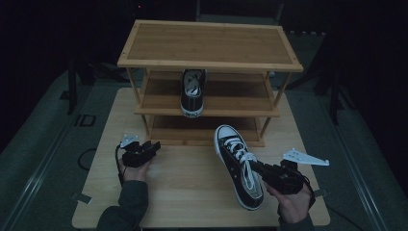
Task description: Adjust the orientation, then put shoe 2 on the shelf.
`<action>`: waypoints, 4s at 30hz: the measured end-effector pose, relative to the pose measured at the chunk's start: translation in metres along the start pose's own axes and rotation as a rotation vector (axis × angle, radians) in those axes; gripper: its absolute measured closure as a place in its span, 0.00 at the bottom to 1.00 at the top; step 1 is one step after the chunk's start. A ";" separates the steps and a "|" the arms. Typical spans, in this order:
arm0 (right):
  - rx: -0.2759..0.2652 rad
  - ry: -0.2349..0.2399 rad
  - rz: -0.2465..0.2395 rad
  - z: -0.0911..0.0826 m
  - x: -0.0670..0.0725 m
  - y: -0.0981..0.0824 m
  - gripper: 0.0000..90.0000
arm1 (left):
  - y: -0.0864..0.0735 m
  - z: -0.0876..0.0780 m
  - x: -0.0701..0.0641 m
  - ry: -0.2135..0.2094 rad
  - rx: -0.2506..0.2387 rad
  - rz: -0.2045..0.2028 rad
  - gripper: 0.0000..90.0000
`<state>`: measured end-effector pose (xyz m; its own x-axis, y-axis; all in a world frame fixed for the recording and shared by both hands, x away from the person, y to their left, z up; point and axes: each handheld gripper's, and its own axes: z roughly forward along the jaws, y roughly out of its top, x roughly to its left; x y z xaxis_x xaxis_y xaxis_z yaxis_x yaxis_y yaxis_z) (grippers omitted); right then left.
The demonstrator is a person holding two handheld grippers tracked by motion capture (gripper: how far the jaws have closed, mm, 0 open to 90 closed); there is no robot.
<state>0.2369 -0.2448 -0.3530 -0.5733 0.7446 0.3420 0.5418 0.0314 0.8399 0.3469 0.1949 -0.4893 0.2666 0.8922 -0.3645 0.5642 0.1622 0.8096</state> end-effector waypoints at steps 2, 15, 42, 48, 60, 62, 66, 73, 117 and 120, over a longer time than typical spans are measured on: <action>-0.003 -0.002 -0.005 -0.002 0.001 0.002 0.99 | 0.000 0.000 0.000 0.001 0.002 0.002 0.60; -0.047 0.017 -0.013 -0.014 0.005 0.019 0.99 | 0.000 0.001 0.000 0.000 0.006 0.003 0.60; -0.115 0.028 0.014 -0.004 -0.003 0.059 0.99 | 0.000 0.001 0.000 -0.001 0.002 -0.005 0.60; -0.132 0.025 0.026 0.001 -0.010 0.066 0.99 | 0.000 0.001 0.001 -0.001 0.001 -0.008 0.60; -0.146 -0.036 0.030 0.019 -0.013 0.083 0.99 | 0.001 0.001 0.001 -0.003 0.002 -0.010 0.60; -0.147 -0.051 0.022 0.023 -0.012 0.085 0.99 | 0.001 0.002 0.001 -0.003 0.001 -0.010 0.60; -0.151 -0.066 0.020 0.030 -0.012 0.090 0.99 | 0.001 0.001 0.001 -0.001 0.000 -0.011 0.60; -0.170 -0.088 0.038 0.044 -0.015 0.099 0.99 | 0.001 0.002 0.001 -0.003 0.000 -0.010 0.60; -0.264 -0.248 0.136 0.151 -0.030 0.144 0.99 | 0.002 0.002 0.003 -0.010 -0.007 -0.023 0.60; -0.262 -0.251 0.140 0.156 -0.032 0.147 0.99 | 0.002 0.002 0.003 -0.011 -0.007 -0.022 0.60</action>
<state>0.4309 -0.1602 -0.3068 -0.3193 0.8706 0.3743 0.4097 -0.2293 0.8829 0.3506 0.1974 -0.4898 0.2624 0.8838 -0.3874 0.5645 0.1850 0.8045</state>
